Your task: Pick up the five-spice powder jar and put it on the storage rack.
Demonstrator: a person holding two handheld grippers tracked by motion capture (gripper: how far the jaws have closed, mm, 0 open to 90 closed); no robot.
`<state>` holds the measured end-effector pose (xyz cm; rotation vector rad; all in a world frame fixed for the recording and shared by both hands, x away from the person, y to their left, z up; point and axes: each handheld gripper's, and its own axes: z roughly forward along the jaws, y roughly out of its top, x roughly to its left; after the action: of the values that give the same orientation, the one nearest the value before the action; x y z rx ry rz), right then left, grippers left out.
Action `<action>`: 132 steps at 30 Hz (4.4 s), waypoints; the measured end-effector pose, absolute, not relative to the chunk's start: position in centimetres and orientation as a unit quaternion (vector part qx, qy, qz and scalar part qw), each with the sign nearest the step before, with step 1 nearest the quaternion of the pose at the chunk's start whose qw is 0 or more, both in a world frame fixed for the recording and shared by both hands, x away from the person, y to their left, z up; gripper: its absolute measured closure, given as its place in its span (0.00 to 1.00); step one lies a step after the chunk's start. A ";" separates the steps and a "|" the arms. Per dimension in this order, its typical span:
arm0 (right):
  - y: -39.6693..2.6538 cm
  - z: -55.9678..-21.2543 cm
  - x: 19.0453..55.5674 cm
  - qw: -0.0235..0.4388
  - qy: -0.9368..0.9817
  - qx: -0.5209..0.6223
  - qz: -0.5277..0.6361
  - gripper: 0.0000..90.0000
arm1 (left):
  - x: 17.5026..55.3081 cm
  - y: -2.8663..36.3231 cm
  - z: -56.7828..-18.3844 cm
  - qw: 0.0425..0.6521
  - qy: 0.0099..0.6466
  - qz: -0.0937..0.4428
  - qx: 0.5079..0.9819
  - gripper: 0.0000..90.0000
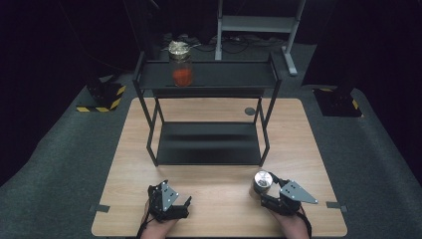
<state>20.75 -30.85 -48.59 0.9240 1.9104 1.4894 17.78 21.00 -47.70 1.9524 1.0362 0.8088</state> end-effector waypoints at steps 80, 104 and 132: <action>-26.0 -33.1 24.7 0.307 0.658 0.288 0.624 0.38 | 17.7 21.4 -47.8 0.395 0.405 0.313 0.763 0.01; -24.3 -29.7 26.4 0.325 0.633 0.278 0.645 0.38 | 17.7 21.7 -47.9 0.402 0.408 0.311 0.758 0.01; -21.4 -25.1 29.6 0.351 0.618 0.278 0.647 0.37 | 17.7 22.2 -48.0 0.413 0.413 0.304 0.753 0.01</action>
<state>29.60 -21.36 -25.09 0.7198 1.5993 1.6741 17.68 22.24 -48.04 1.8922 1.0380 0.7648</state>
